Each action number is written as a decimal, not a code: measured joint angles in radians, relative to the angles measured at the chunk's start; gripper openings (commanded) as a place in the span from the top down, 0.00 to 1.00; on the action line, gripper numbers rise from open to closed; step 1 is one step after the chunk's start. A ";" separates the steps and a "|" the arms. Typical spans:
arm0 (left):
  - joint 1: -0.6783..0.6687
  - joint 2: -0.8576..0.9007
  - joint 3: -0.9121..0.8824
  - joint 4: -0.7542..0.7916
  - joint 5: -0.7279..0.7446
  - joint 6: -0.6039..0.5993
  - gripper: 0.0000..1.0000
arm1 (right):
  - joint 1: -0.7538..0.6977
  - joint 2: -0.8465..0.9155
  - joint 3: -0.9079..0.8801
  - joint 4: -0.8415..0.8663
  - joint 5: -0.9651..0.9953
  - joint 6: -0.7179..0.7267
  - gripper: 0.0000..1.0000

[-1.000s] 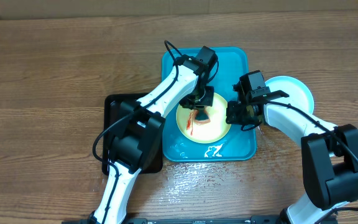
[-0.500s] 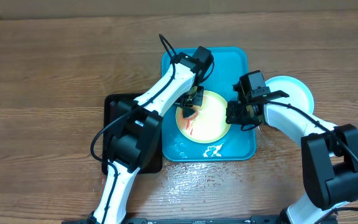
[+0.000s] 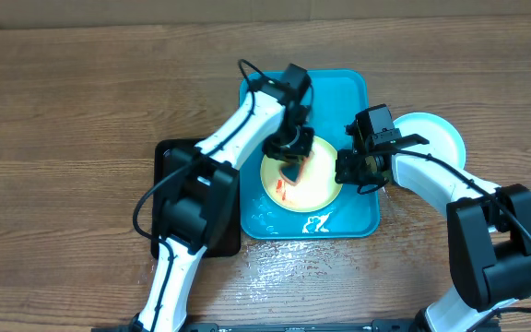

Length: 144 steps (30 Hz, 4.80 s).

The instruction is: Clean dirty plates on tray and stack at the side

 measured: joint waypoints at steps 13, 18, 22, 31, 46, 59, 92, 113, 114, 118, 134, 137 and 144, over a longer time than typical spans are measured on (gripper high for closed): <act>-0.054 -0.003 -0.034 -0.191 -0.241 0.004 0.96 | 0.000 0.000 0.000 -0.011 -0.012 0.000 0.96; -0.063 -0.027 -0.072 -0.178 -0.373 -0.002 0.96 | 0.010 0.000 -0.001 -0.016 -0.027 0.006 0.96; -0.049 -0.028 -0.072 -0.182 -0.478 -0.020 0.96 | 0.010 0.001 -0.001 -0.016 -0.029 0.008 0.96; 0.005 -0.028 -0.058 -0.140 -0.506 -0.034 0.96 | 0.018 0.006 -0.001 -0.007 -0.058 0.018 0.96; 0.050 -0.011 -0.054 -0.145 -0.004 0.146 0.96 | 0.009 0.007 -0.001 -0.016 -0.051 0.018 0.96; -0.006 -0.004 -0.054 -0.179 -0.001 0.109 0.96 | 0.009 0.007 -0.001 -0.019 -0.050 0.018 0.96; 0.072 -0.006 0.049 -0.203 -0.749 -0.114 0.96 | 0.016 0.010 -0.001 -0.028 -0.070 0.009 0.96; 0.031 -0.017 0.133 -0.145 -0.286 0.016 0.96 | 0.016 0.010 -0.001 -0.026 -0.069 0.003 0.96; 0.023 -0.018 0.114 -0.120 -0.271 0.019 0.96 | 0.016 0.010 -0.001 -0.027 -0.069 0.003 0.96; -0.011 -0.019 0.004 0.019 -0.188 0.022 0.96 | 0.016 0.010 -0.001 -0.025 -0.069 0.003 0.96; -0.026 -0.027 -0.086 -0.154 0.032 0.069 0.96 | 0.015 0.009 -0.001 -0.027 -0.063 -0.004 0.96; -0.026 -0.027 -0.086 -0.180 -0.034 0.069 0.96 | 0.015 0.009 -0.001 -0.027 -0.062 -0.005 0.96; -0.024 -0.040 -0.086 -0.190 -0.349 -0.015 0.96 | 0.015 0.009 -0.001 -0.028 -0.063 -0.005 0.96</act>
